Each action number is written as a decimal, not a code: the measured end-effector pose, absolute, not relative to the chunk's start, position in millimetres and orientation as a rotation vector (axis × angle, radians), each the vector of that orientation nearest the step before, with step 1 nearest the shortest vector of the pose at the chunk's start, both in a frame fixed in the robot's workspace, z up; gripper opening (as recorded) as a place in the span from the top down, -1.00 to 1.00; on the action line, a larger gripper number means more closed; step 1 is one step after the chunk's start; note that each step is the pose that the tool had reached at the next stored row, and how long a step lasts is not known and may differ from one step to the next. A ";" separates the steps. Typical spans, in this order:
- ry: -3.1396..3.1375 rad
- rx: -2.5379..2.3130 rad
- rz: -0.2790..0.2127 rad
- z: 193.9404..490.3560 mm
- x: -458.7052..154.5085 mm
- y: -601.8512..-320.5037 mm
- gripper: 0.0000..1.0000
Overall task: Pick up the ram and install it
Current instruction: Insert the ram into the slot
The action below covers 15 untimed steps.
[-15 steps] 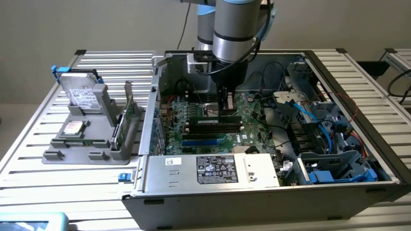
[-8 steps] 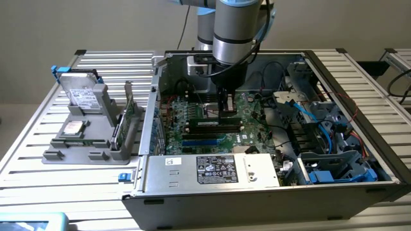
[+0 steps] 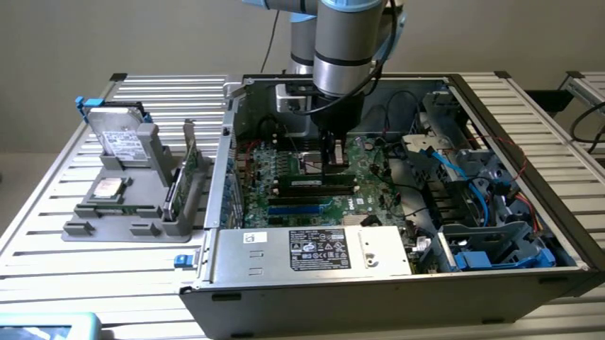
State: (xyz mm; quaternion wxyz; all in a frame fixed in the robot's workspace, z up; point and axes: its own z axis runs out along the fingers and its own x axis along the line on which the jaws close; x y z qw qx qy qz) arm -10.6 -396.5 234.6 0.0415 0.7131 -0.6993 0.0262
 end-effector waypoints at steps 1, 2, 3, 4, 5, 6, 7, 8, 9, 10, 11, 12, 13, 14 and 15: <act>-2.140 2.183 0.080 234.6 -10.7 -396.5 0.73; -2.141 2.183 0.080 234.5 -10.7 -396.5 0.73; -2.141 2.183 0.080 234.3 -10.7 -396.4 0.73; -2.141 2.183 0.080 234.0 -10.6 -396.4 0.73; -2.140 2.183 0.080 233.8 -10.7 -396.4 0.73; -2.140 2.183 0.080 233.7 -10.7 -396.4 0.73; -2.140 2.184 0.079 233.7 -10.6 -396.4 0.73; -2.139 2.184 0.078 233.6 -10.4 -396.4 0.73; -2.140 2.185 0.077 233.5 -10.4 -396.4 0.73; -2.140 2.185 0.076 233.5 -10.2 -396.4 0.73; -2.140 2.186 0.074 233.4 -10.3 -396.4 0.73; -2.141 2.187 0.073 233.4 -10.3 -396.4 0.73; -2.141 2.188 0.073 233.3 -10.2 -396.4 0.73; -2.140 2.188 0.072 233.2 -10.2 -396.4 0.73; -2.140 2.188 0.072 233.1 -10.2 -396.5 0.73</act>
